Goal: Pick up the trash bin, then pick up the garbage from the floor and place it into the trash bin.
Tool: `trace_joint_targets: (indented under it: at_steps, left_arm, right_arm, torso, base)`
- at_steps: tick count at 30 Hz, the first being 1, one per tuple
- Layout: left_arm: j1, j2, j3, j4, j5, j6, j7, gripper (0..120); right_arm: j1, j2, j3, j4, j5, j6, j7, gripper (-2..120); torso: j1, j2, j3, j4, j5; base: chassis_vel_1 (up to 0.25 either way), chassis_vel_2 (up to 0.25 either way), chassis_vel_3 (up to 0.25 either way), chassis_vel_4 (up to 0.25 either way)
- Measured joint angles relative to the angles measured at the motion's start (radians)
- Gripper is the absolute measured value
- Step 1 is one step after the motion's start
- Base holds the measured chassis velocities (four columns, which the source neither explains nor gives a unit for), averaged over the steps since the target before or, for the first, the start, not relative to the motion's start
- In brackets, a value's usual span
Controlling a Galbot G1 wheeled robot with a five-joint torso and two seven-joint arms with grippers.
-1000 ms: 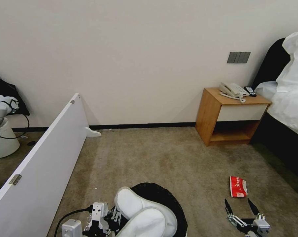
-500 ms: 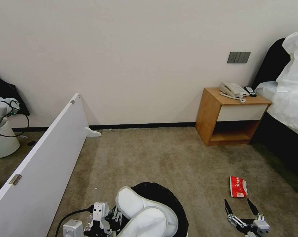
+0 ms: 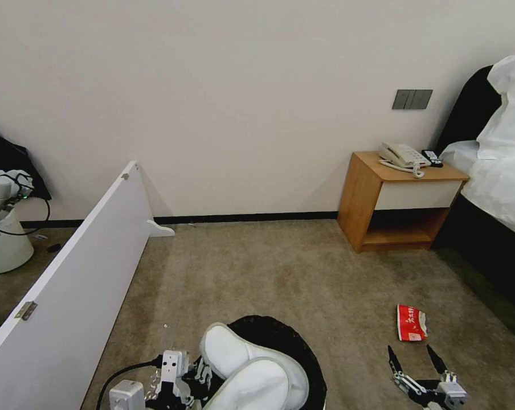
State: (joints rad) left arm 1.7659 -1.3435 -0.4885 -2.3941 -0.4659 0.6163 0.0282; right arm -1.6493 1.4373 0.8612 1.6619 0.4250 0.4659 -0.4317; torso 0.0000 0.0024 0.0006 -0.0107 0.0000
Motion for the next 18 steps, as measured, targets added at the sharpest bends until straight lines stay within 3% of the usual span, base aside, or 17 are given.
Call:
trace_joint_targets:
  at_steps: [18]
  left_arm:
    - [0.0, -0.002, 0.004, 0.001, 0.003, 0.0, 0.0, 4]
  right_arm:
    - [-0.001, -0.003, 0.006, -0.005, 0.015, 0.0, -0.015, 100]
  torso:
    - [0.0, 0.0, 0.0, 0.0, 0.0]
  base:
    - [-0.061, -0.06, 0.06, 0.063]
